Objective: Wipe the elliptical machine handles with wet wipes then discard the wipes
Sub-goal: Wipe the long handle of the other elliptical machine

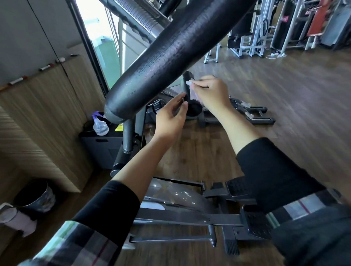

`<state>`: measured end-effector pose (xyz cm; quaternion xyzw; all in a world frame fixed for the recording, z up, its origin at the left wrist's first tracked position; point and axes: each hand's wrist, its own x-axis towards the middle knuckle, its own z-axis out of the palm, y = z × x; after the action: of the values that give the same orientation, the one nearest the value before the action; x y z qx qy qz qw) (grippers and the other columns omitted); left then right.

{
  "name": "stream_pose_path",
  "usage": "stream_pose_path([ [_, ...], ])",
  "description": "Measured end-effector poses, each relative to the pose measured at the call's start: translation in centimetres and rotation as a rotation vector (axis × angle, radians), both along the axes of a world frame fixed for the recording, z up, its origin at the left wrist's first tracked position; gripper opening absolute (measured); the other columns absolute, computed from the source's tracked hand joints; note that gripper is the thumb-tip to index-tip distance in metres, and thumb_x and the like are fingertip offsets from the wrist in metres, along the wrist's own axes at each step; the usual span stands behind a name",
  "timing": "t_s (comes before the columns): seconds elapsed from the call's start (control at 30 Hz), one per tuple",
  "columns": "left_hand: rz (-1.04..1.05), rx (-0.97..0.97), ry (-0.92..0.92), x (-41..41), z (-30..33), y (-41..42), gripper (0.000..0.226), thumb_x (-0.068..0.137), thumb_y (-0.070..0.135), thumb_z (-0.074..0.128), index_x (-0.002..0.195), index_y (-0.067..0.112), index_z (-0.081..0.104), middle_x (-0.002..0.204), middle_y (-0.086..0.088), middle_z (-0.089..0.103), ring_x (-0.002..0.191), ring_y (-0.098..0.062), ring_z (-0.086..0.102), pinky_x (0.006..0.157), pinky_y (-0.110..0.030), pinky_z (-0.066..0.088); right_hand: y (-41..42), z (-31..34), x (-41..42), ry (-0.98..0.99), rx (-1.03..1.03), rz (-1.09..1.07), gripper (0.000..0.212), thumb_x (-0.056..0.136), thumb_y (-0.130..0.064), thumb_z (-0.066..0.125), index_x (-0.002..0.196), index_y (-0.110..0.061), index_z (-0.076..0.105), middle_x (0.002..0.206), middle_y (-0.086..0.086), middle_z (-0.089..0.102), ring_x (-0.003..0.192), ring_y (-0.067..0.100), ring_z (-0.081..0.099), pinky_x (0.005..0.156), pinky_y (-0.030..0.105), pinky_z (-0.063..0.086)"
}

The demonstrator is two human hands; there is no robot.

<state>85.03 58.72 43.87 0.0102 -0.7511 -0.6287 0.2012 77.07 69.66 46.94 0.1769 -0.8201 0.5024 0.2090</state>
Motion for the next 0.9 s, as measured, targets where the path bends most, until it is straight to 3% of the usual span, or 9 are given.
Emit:
stream_pose_path([
  [0.07,0.007,-0.019,0.004,-0.2,-0.2,0.0,0.036,0.097,0.018,0.055,0.133,0.014,0.056,0.134,0.000,0.059,0.124,-0.006,0.053,0.109,-0.037,0.042,0.4,-0.2,0.3,0.014,0.044,0.002,0.022,0.089,-0.023,0.062,0.107,-0.015,0.071,0.108,0.002,0.066,0.092,0.012,0.060,0.083,0.018,0.044],
  [0.17,0.024,-0.037,0.025,-0.5,-0.5,0.0,0.037,0.097,0.021,0.055,0.133,0.015,0.057,0.134,0.001,0.059,0.125,-0.008,0.052,0.109,-0.037,0.042,1.2,-1.0,1.2,0.030,0.046,0.048,0.020,0.090,-0.019,0.060,0.107,-0.019,0.072,0.105,-0.002,0.065,0.072,0.006,0.056,0.074,0.024,0.048],
  [0.23,0.028,-0.034,0.024,-0.6,-0.7,0.1,0.037,0.096,0.024,0.055,0.133,0.016,0.057,0.135,0.001,0.058,0.126,-0.008,0.052,0.109,-0.036,0.042,1.0,-0.4,1.0,0.038,0.068,0.044,0.019,0.089,-0.018,0.061,0.105,-0.017,0.073,0.102,-0.003,0.065,0.081,0.008,0.059,0.074,0.020,0.048],
  [0.3,0.037,-0.019,0.012,-0.6,-0.7,0.2,0.037,0.096,0.025,0.056,0.132,0.017,0.058,0.134,0.001,0.059,0.126,-0.008,0.052,0.110,-0.035,0.042,0.3,0.6,-0.4,0.078,0.151,0.018,0.019,0.087,-0.015,0.061,0.097,-0.005,0.074,0.097,0.007,0.070,0.088,0.016,0.063,0.077,0.018,0.046],
  [0.37,0.035,0.015,0.014,-0.6,-0.7,0.2,0.037,0.095,0.024,0.057,0.131,0.016,0.059,0.133,0.000,0.060,0.125,-0.007,0.053,0.109,-0.036,0.042,-0.4,1.5,-2.0,0.089,0.222,0.008,0.029,0.084,-0.017,0.059,0.084,0.010,0.069,0.082,0.021,0.068,0.083,0.027,0.063,0.069,0.020,0.043],
  [0.43,0.029,0.050,0.019,-0.5,-0.6,0.2,0.037,0.095,0.020,0.057,0.131,0.012,0.058,0.131,-0.002,0.061,0.123,-0.008,0.055,0.108,-0.036,0.043,-0.8,1.9,-3.3,0.059,0.270,0.002,0.038,0.083,-0.023,0.056,0.077,0.014,0.063,0.073,0.024,0.064,0.076,0.029,0.062,0.059,0.020,0.038],
  [0.57,0.018,0.054,0.025,-0.3,-0.7,0.2,0.037,0.096,0.018,0.056,0.132,0.010,0.057,0.133,-0.004,0.060,0.124,-0.008,0.054,0.109,-0.035,0.042,-0.7,1.9,-3.0,0.103,0.319,-0.014,0.033,0.085,-0.019,0.055,0.084,0.012,0.067,0.088,0.027,0.066,0.089,0.036,0.062,0.070,0.032,0.046],
  [0.77,0.029,0.040,0.036,-0.3,-1.8,0.3,0.042,0.093,0.025,0.058,0.133,0.014,0.056,0.135,-0.001,0.058,0.128,-0.009,0.051,0.113,-0.035,0.038,0.6,0.8,-0.2,0.171,0.248,0.049,0.018,0.084,-0.015,0.063,0.095,-0.007,0.075,0.096,0.004,0.072,0.094,0.013,0.063,0.084,0.025,0.048],
  [0.9,0.021,0.041,0.028,-0.1,-1.9,0.5,0.040,0.095,0.022,0.057,0.134,0.014,0.055,0.135,-0.001,0.058,0.127,-0.008,0.051,0.112,-0.033,0.037,-0.2,1.7,-1.1,0.148,0.279,0.041,0.019,0.084,-0.011,0.061,0.083,0.003,0.074,0.080,0.003,0.070,0.083,0.013,0.060,0.069,0.019,0.040],
])
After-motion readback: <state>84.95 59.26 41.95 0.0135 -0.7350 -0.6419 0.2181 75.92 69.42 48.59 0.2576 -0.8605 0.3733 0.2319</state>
